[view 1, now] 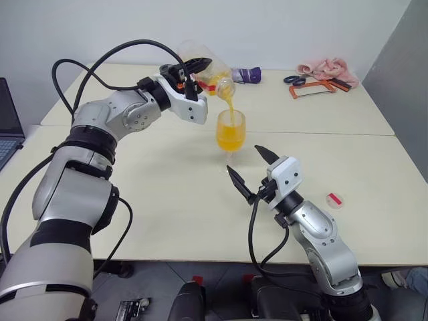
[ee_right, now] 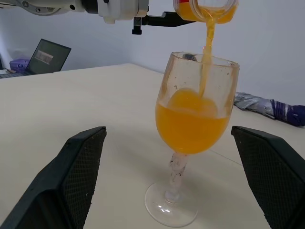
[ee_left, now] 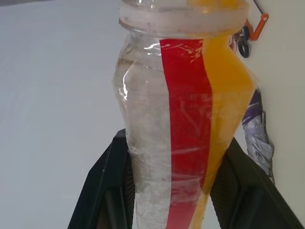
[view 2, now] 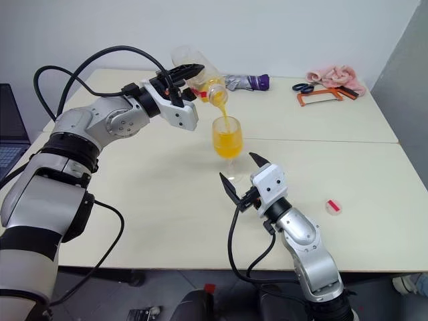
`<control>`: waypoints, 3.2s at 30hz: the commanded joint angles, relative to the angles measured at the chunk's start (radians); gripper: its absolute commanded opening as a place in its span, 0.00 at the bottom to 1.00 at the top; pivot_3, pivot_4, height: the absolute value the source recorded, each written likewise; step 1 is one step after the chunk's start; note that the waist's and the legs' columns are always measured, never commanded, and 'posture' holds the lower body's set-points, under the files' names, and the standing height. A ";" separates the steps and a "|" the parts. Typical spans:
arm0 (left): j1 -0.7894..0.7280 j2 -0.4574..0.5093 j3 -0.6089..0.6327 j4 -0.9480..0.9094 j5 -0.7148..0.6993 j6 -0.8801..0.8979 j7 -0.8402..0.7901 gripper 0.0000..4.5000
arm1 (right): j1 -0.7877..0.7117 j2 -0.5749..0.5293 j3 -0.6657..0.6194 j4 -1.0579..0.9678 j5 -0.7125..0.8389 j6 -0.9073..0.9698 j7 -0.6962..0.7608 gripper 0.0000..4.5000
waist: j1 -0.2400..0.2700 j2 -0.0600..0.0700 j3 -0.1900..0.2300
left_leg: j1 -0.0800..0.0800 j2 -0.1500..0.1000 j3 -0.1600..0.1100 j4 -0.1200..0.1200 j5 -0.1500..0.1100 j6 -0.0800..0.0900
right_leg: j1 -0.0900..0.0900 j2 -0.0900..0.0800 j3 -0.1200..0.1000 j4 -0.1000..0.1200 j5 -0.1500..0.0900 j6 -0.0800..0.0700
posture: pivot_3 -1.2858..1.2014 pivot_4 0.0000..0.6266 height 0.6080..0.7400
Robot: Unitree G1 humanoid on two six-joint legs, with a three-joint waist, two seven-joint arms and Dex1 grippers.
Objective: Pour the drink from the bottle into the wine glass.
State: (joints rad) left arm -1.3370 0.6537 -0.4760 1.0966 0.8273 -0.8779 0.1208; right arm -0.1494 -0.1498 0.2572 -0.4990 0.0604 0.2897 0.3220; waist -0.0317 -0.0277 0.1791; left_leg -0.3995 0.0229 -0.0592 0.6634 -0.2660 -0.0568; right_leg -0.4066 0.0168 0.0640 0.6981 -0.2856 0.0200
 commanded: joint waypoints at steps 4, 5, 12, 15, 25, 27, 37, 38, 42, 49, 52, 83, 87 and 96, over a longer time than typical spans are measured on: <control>-0.042 0.014 0.006 -0.004 -0.007 0.001 0.021 0.38 | -0.004 0.008 -0.002 -0.025 0.003 -0.025 -0.006 1.00 | 0.000 0.000 0.000 | 0.000 0.000 0.000 0.000 0.000 0.000 | 0.000 0.000 0.000 0.000 0.000 0.000 | 0.52 0.24 1.00; -0.042 0.014 0.006 -0.004 -0.006 0.001 0.021 0.38 | -0.003 0.008 -0.002 -0.025 0.003 -0.025 -0.006 1.00 | 0.000 0.000 0.000 | 0.000 0.000 0.000 0.000 0.000 0.000 | 0.000 0.000 0.000 0.000 0.000 0.000 | 0.52 0.24 1.00; -0.034 0.004 0.022 0.005 -0.037 0.004 -0.005 0.38 | -0.002 0.008 -0.002 -0.027 0.004 -0.024 -0.006 1.00 | 0.000 0.000 0.000 | 0.000 0.000 0.000 0.000 0.000 0.000 | 0.000 0.000 0.000 0.000 0.000 0.000 | 0.52 0.24 1.00; -0.022 -0.007 0.033 0.003 -0.064 0.003 -0.028 0.38 | -0.001 0.009 -0.001 -0.027 0.004 -0.023 -0.006 1.00 | 0.000 0.000 0.000 | 0.000 0.000 0.000 0.000 0.000 0.000 | 0.000 0.000 0.000 0.000 0.000 0.000 | 0.52 0.24 1.00; 0.027 -0.062 0.125 -0.020 -0.273 0.031 -0.210 0.38 | -0.007 0.002 -0.004 -0.027 0.005 -0.021 0.001 1.00 | -0.001 0.000 0.000 | 0.000 0.000 0.000 0.001 0.000 0.000 | 0.000 0.000 0.000 0.001 0.000 0.000 | 0.52 0.24 1.00; 0.041 -0.066 0.146 -0.040 -0.311 0.044 -0.251 0.38 | -0.008 0.001 -0.005 -0.028 0.005 -0.021 0.003 1.00 | -0.002 0.000 0.000 | 0.000 0.000 0.000 0.001 0.000 0.000 | 0.000 0.000 0.000 0.001 0.000 0.000 | 0.52 0.24 1.00; 0.196 -0.161 0.381 -0.293 -0.753 0.420 -0.635 0.38 | -0.057 -0.046 -0.031 -0.010 0.033 -0.023 0.060 1.00 | -0.003 0.000 0.000 | 0.000 0.000 0.000 0.002 0.000 0.000 | 0.000 0.000 0.000 0.002 0.000 0.000 | 0.52 0.24 1.00; 0.222 -0.159 0.409 -0.331 -0.790 0.489 -0.648 0.38 | -0.066 -0.058 -0.036 -0.011 0.048 -0.010 0.081 1.00 | -0.004 0.000 0.000 | 0.000 0.000 0.000 0.002 0.000 0.000 | 0.000 0.000 0.000 0.002 0.000 0.000 | 0.52 0.24 1.00; 0.382 -0.118 0.529 -0.495 -0.908 0.739 -0.657 0.38 | -0.110 -0.159 -0.040 -0.052 0.176 0.109 0.243 1.00 | -0.022 0.000 0.000 | 0.002 0.003 0.001 0.002 0.000 0.000 | 0.000 0.000 0.002 0.004 0.000 0.000 | 0.52 0.24 1.00; 0.593 -0.104 0.683 -0.701 -1.025 1.000 -0.589 0.38 | -0.198 -0.224 -0.022 -0.056 0.237 0.300 0.275 1.00 | -0.023 0.000 0.000 | 0.001 0.004 -0.004 0.005 0.000 0.000 | 0.000 0.000 0.000 0.008 0.000 0.000 | 0.52 0.24 1.00; 0.652 -0.109 0.716 -0.742 -1.059 1.066 -0.581 0.38 | -0.253 -0.201 -0.013 -0.027 0.232 0.339 0.252 1.00 | -0.021 0.000 0.000 | 0.001 0.004 -0.004 0.009 0.000 0.000 | 0.000 0.000 0.000 0.011 0.000 0.000 | 0.52 0.24 1.00; 0.806 -0.111 0.745 -0.686 -1.081 1.042 -0.599 0.99 | -0.319 -0.151 0.021 0.014 0.204 0.319 0.241 1.00 | -0.017 0.000 0.000 | 0.001 0.003 -0.004 0.013 0.000 0.000 | 0.001 0.000 -0.001 0.014 0.000 0.000 | 0.52 0.24 1.00; 0.845 -0.109 0.743 -0.722 -1.066 1.032 -0.584 0.99 | -0.268 -0.169 0.016 0.031 0.198 0.279 0.258 1.00 | -0.017 0.000 0.000 | 0.001 0.003 -0.004 0.013 0.000 0.000 | 0.001 0.000 0.000 0.014 0.000 0.000 | 0.52 0.24 1.00; 1.028 -0.177 0.833 -0.976 -1.139 1.071 -0.485 0.99 | 0.016 -0.133 -0.069 0.136 0.102 -0.053 0.141 1.00 | -0.015 0.000 0.000 | 0.001 0.005 -0.003 0.012 0.000 0.000 | 0.001 -0.002 0.001 0.013 0.000 0.000 | 0.52 0.24 1.00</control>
State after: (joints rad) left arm -0.3121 0.4783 0.3143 0.2151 -0.2914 0.1977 -0.4045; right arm -0.1425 -0.2966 0.2227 -0.3550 0.1698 0.2984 0.4917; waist -0.0465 -0.0280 0.1787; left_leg -0.3985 0.0283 -0.0626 0.6755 -0.2661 -0.0566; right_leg -0.4055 0.0151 0.0652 0.7109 -0.2859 0.0201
